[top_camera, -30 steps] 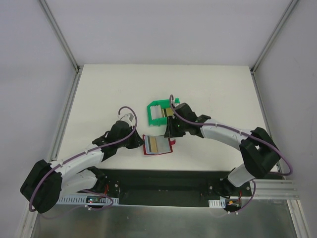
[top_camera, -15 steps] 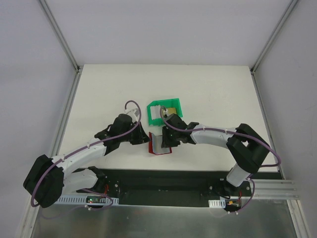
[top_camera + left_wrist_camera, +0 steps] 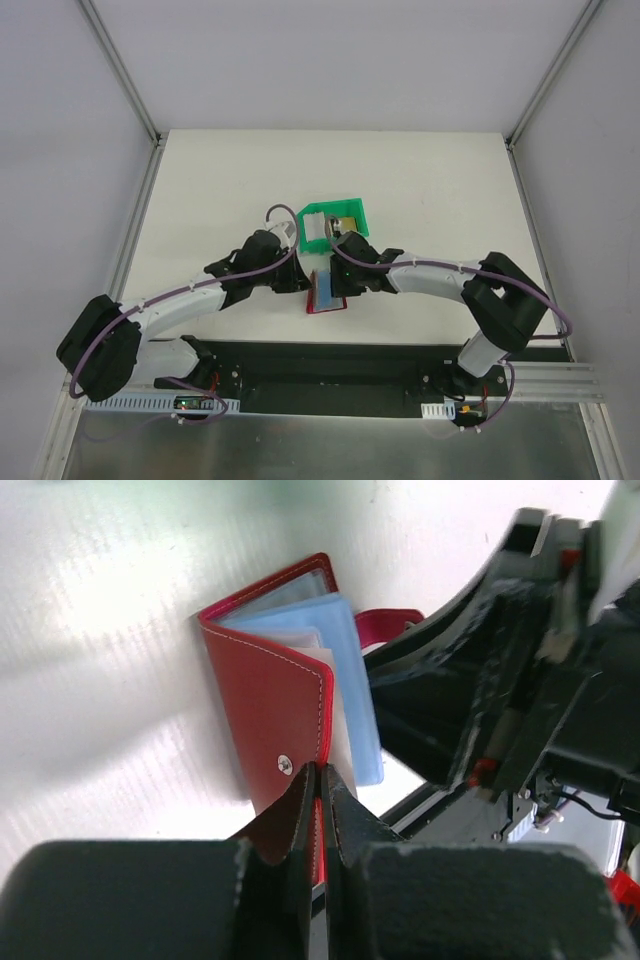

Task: Put the credit cards into the card holder
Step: Turn over the card slot in the card holder.

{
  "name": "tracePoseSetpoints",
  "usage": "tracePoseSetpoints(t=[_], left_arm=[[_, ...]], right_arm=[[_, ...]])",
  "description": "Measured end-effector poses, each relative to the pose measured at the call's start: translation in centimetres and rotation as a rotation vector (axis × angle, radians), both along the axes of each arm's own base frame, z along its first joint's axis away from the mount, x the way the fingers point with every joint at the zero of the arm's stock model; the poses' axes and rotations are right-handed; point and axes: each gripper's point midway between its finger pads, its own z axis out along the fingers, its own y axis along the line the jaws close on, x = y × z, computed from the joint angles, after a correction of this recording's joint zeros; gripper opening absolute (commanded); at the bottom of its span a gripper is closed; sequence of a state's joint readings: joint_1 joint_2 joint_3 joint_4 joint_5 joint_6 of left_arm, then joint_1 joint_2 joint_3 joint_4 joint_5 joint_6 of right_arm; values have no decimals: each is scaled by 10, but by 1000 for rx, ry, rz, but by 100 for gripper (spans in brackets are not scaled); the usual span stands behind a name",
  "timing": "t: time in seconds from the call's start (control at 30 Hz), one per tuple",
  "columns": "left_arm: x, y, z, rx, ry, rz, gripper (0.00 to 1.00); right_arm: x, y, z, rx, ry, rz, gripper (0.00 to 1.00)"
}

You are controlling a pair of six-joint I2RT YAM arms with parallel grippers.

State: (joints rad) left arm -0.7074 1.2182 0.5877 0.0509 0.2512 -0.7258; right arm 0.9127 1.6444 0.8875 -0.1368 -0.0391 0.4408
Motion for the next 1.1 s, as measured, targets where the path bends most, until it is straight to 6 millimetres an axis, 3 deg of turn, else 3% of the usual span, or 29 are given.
tracePoseSetpoints(t=[0.23,0.33,0.43,0.63,0.93,1.1], left_arm=[[-7,28,-22,41,-10,95,0],[-12,41,-40,93,11,129,0],[-16,50,-52,134,28,152,0],[-17,57,-70,172,57,184,0],[-12,53,-69,125,47,216,0],[-12,52,-69,122,47,218,0]], right_arm=[[9,-34,15,-85,-86,-65,28],[14,-36,35,-53,-130,-67,28],[14,-32,41,-25,-135,-58,28],[4,-25,27,-19,-63,-42,33],[-8,-10,7,31,45,-37,40],[-6,-8,9,45,44,-44,45]])
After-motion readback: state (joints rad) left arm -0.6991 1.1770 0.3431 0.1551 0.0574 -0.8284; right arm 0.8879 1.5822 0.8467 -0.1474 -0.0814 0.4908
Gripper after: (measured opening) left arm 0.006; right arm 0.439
